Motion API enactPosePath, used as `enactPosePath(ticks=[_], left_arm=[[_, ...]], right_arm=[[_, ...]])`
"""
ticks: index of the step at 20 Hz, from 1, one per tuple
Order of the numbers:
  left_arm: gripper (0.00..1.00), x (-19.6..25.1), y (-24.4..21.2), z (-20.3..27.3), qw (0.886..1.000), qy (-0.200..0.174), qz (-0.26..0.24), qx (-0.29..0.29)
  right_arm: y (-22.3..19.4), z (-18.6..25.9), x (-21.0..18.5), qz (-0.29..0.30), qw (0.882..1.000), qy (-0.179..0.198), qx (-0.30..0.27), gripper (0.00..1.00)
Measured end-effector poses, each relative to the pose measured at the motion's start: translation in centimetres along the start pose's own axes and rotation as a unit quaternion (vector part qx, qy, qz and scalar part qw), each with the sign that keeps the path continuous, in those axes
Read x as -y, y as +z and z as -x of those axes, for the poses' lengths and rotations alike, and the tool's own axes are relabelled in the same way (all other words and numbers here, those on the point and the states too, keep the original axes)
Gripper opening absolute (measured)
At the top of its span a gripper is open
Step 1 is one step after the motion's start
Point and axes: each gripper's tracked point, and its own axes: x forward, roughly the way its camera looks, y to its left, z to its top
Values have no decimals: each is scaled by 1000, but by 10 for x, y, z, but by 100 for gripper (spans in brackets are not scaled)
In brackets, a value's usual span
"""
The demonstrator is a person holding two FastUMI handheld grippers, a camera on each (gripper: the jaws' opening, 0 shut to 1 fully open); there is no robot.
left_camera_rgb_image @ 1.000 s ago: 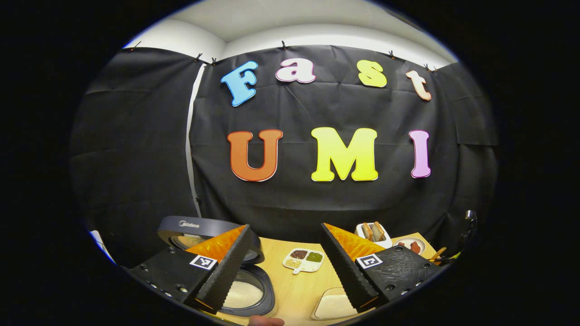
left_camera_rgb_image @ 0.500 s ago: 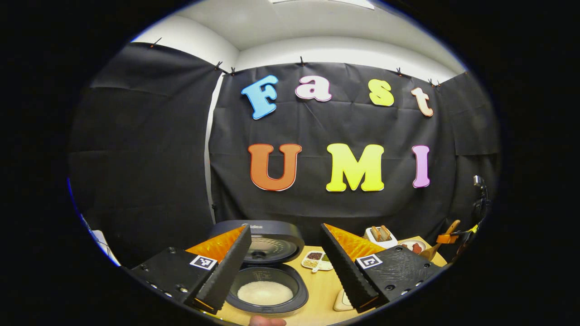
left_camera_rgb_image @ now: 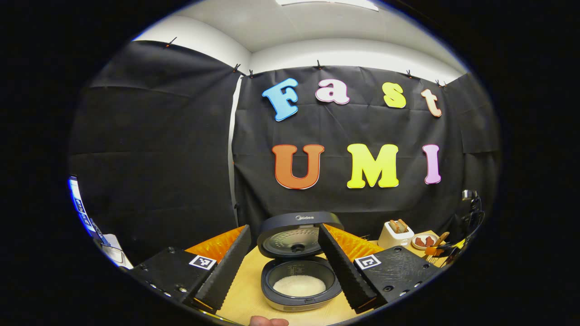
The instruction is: Close the left gripper, press the button to open the rice cooker; take a wooden spoon from the chopstick holder with the right hand, scoop a spoonful of rice and pour it into the rice cooker, then put the wooden spoon back into the chopstick holder.
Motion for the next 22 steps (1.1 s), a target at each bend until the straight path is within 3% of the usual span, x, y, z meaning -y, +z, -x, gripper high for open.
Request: enactPosePath(ticks=[4, 8, 16, 19, 22], left_arm=[[96, -25, -9, 8, 1000, 13, 0, -13], [96, -39, -22, 8, 999, 26, -8, -31], [96, -41, -21, 15, 999, 28, 3, -47], [96, -38, -23, 17, 998, 25, -3, -55], [96, -36, -24, 20, 998, 27, -2, -61]], right_arm=[[-43, -24, -1, 50, 998, -28, -33, 11], [-52, -30, -16, 82, 996, -34, -26, 11], [-67, -40, -76, -52, 997, 44, -39, 11], [-63, -43, -89, -123, 988, 79, -40, 11], [-63, -49, -84, -187, 977, 90, -50, 11]])
